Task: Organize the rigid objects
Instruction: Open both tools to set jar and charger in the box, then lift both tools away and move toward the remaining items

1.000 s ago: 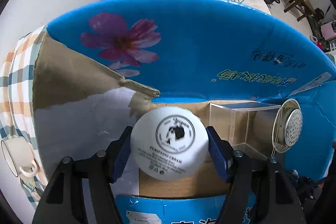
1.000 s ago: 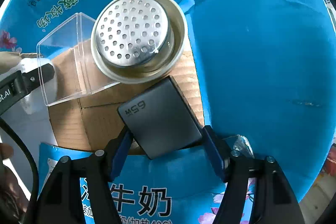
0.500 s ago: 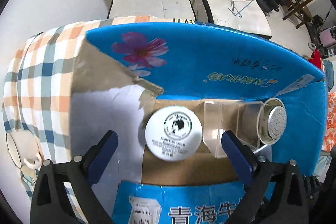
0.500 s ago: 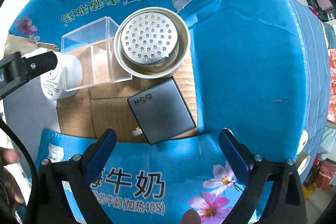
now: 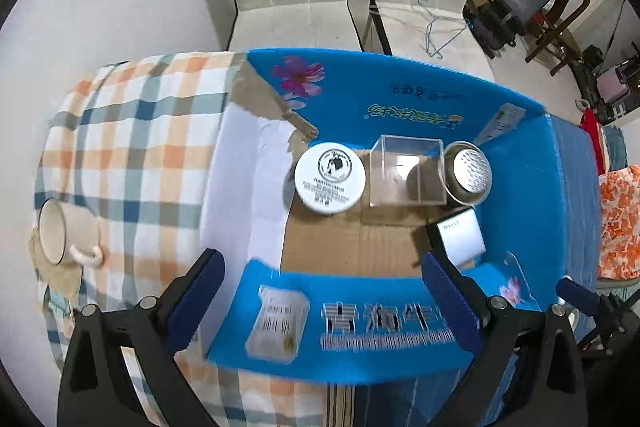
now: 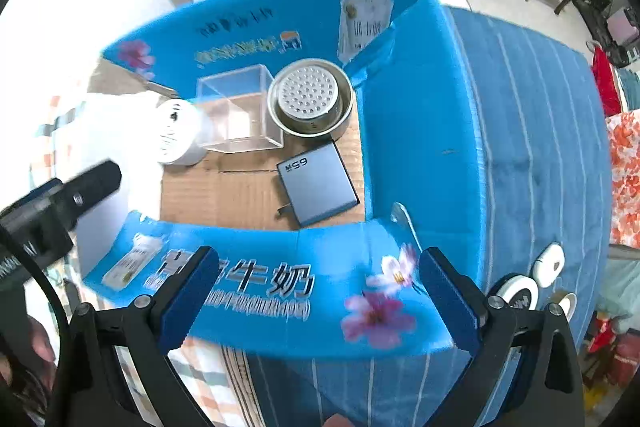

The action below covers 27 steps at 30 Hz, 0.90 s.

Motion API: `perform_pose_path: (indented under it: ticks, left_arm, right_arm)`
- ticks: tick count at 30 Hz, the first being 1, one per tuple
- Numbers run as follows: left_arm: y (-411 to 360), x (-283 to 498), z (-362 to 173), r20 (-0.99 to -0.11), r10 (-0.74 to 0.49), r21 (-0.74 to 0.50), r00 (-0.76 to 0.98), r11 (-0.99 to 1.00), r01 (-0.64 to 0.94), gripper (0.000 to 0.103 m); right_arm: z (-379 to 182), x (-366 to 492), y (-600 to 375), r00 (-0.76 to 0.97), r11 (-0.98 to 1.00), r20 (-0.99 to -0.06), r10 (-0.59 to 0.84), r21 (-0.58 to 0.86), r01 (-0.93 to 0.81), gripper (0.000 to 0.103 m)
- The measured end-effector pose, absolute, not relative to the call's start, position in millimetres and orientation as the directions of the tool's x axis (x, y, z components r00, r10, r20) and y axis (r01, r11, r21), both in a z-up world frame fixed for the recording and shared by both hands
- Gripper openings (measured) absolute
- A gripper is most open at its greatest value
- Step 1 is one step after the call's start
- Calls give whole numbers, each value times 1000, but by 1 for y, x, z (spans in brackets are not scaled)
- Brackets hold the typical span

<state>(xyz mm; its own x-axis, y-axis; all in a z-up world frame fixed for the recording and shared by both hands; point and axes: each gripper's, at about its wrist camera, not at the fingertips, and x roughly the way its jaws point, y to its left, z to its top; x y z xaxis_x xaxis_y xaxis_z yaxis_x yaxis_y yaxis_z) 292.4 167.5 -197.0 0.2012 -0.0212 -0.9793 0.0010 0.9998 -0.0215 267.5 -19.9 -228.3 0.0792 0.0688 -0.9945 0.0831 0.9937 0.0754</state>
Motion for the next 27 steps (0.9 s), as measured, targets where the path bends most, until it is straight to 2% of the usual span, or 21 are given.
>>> perform_pose_path:
  ticks: [15,27]
  left_arm:
    - [148,217,-93,-918,16,36,396,998,43,101]
    - [135,185,-41,-874,3,19,486,999,28,101]
  right_arm:
    - [-125,200,-22,241,986,-957,161,164,-11,102]
    - [-65,166,-29,329,977,-920,212,199,-75,102]
